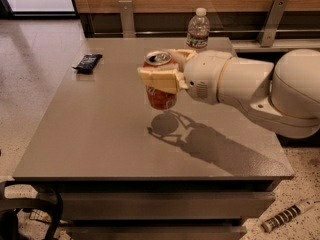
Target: Move coke can near rxbar blueberry
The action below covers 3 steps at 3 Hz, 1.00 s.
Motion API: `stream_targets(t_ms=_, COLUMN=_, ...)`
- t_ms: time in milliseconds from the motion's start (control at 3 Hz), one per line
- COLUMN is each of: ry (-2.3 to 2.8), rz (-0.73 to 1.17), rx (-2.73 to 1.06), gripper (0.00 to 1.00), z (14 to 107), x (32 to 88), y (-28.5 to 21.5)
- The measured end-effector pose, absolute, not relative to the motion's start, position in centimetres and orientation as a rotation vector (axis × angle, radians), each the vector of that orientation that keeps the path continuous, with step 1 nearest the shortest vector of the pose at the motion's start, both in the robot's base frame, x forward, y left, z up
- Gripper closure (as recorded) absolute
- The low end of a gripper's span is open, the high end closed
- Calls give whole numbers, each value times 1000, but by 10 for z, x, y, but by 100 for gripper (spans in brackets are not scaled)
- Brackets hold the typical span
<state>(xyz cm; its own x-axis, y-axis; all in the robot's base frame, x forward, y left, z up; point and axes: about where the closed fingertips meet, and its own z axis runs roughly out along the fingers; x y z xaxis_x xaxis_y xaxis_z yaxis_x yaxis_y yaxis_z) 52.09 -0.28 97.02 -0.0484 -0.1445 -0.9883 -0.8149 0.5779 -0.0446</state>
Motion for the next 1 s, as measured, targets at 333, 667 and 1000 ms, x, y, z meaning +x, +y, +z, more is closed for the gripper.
stream_targets(t_ms=333, ry=1547, rz=615, rx=-810, gripper=100, z=1011, x=551, y=22)
stream_targets(t_ms=667, ry=1526, rz=599, rx=-743, gripper=100, z=1032, x=585, y=45)
stream_targets(t_ms=1000, ry=1485, rz=585, rx=-676, gripper=100, z=1042, x=628, y=59)
